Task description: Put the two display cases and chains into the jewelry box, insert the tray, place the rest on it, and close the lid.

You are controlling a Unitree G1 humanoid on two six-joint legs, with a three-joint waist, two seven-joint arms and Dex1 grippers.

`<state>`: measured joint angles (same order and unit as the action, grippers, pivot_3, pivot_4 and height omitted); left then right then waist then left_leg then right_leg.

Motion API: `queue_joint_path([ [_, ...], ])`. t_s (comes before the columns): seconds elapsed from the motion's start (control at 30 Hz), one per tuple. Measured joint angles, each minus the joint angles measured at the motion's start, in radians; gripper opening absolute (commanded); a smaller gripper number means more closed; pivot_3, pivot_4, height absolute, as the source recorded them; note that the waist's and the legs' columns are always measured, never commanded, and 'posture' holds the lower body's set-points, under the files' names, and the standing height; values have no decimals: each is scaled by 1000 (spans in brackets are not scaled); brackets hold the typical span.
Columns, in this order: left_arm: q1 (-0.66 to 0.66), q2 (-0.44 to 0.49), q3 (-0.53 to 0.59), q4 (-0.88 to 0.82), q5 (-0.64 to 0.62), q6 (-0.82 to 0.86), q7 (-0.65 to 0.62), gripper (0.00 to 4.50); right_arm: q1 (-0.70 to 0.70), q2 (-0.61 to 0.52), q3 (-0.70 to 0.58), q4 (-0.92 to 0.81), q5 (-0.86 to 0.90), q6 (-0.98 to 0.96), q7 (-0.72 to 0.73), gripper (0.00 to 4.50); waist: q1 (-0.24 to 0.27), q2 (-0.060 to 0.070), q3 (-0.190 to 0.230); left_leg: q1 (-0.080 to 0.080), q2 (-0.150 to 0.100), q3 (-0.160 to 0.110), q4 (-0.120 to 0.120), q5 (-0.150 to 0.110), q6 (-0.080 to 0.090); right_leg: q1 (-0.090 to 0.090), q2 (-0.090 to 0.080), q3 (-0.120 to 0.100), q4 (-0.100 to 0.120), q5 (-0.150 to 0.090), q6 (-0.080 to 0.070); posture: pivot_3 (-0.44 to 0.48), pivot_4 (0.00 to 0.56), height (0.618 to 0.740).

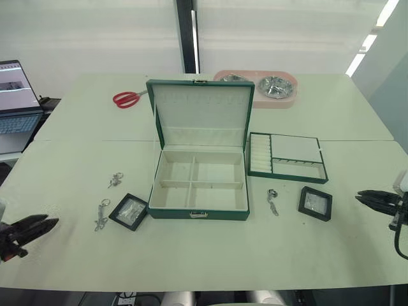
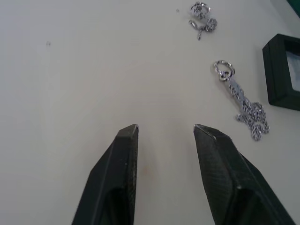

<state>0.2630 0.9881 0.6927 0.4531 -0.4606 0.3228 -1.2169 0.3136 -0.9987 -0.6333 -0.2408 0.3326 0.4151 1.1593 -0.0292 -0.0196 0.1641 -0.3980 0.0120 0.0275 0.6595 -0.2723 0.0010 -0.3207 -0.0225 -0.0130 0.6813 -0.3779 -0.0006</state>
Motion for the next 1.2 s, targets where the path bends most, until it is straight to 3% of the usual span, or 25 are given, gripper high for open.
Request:
queue_joint_path([
  [0.17,20,6,5,36,6,-10,-17,4378,74,-20,-43,43,-8,-12,57,2721,1,0,0,0,0,0,0,0,1,0,0,0,0,0,0,0,150,740],
  [0.37,20,14,5,36,5,-11,-21,4500,81,-20,-49,50,-6,-12,71,4461,1,0,0,0,0,0,0,-1,1,0,0,0,0,0,0,0,150,740],
  [0.8,36,10,6,-9,1,-20,-29,4500,36,-28,-46,32,15,19,77,4461,1,0,0,0,0,0,0,-1,1,0,0,0,0,0,0,0,150,740],
  [0.97,55,-28,16,-82,-14,-5,-10,4500,-189,-53,50,-79,151,130,43,4461,-8,1,0,1,0,1,0,-1,1,0,0,1,1,0,0,0,150,740],
  [1.2,121,-159,48,-244,-35,0,97,4500,-604,-43,363,-193,341,311,-7,4461,-3,0,0,-1,0,1,1,-1,1,-2,-1,1,0,0,0,0,150,740],
])
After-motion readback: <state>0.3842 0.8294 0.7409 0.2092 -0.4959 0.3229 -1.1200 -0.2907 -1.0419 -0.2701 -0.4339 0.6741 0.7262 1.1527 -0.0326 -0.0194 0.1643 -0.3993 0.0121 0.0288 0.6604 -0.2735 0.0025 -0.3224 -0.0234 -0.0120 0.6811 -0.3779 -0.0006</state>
